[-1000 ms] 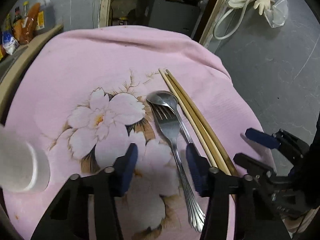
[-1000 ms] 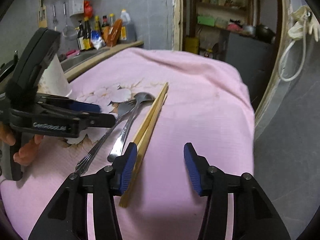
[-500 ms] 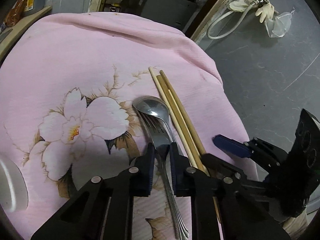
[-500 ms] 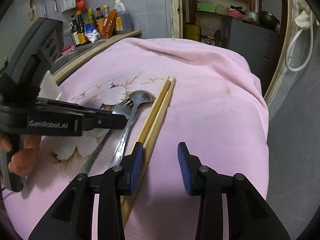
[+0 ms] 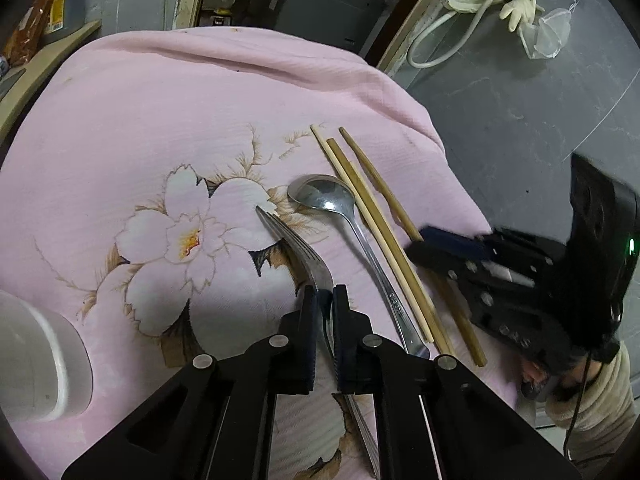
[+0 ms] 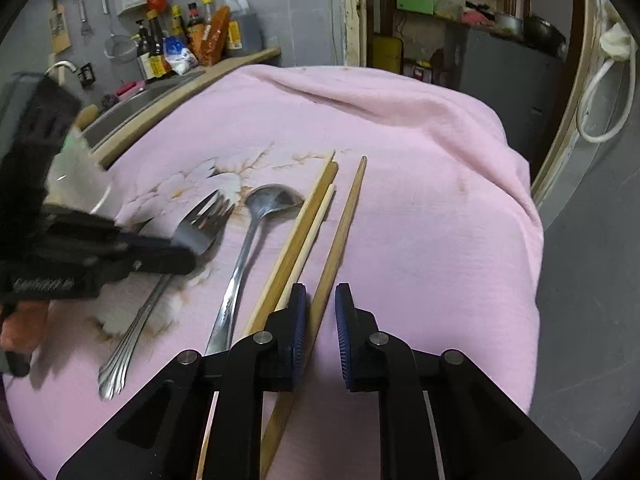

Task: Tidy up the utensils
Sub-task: 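Grasp the fork with the left gripper while the right grasps a wooden chopstick, then lift and carry the fork with the left gripper to the caddy while the right carries its chopstick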

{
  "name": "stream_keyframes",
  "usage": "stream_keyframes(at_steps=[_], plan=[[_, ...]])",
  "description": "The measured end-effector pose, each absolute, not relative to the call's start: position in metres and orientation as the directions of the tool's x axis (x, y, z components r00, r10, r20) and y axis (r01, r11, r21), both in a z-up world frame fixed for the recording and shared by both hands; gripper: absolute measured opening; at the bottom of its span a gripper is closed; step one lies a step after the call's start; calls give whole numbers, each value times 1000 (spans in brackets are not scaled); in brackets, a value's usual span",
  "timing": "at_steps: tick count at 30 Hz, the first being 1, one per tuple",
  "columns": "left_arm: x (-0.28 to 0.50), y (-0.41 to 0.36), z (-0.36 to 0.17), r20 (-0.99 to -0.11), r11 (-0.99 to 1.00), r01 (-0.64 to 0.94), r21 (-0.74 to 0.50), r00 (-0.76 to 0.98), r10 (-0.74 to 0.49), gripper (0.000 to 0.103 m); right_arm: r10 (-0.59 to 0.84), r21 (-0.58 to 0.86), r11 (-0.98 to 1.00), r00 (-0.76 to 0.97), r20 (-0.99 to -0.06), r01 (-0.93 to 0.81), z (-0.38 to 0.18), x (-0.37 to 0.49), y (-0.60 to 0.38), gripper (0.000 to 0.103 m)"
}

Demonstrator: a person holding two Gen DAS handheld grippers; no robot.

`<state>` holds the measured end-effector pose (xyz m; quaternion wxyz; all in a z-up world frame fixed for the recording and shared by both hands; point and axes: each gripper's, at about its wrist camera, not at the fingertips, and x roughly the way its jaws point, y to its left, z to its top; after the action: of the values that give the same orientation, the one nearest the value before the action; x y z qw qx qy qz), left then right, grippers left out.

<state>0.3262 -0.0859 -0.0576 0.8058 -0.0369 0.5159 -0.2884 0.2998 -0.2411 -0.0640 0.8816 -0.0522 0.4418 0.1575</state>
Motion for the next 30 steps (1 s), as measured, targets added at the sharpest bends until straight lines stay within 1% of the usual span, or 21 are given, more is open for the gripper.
stream_keyframes(at_steps=[2,6,8,9,11,14,17,20,22,24,30], plan=[[330,-91,-60,-823,832,424,-357,277,-495,6,227,52,947,544,-808,-317,-65,312,-238,12],[337,-99,-61,-839,848,408,-339,277,-469,6,256,136,954,489,-834,-266,-70,346,-244,12],[339,-99,-61,-840,851,400,-339,279,-465,5,271,170,955,472,-839,-245,-69,354,-247,12],[338,-99,-61,-840,854,397,-338,283,-464,3,274,179,955,469,-840,-236,-69,355,-248,9],[335,-99,-60,-837,855,400,-329,296,-460,1,262,169,959,482,-836,-229,-69,350,-248,8],[326,-97,-58,-832,864,411,-292,336,-442,1,252,158,963,512,-821,-220,-67,338,-248,5],[316,-96,-51,-814,869,416,-268,385,-436,1,226,114,968,569,-790,-225,-61,323,-246,4],[303,-92,-39,-778,878,424,-221,467,-421,1,205,66,971,653,-729,-231,-48,300,-242,4],[291,-90,-28,-738,885,432,-174,537,-408,1,195,37,972,705,-681,-233,-40,286,-239,4],[282,-87,-20,-703,890,430,-154,585,-405,1,175,-6,974,764,-621,-227,-32,270,-235,4],[261,-79,4,-589,913,385,-133,711,-385,1,79,-157,977,932,-353,-142,-5,223,-219,4]])
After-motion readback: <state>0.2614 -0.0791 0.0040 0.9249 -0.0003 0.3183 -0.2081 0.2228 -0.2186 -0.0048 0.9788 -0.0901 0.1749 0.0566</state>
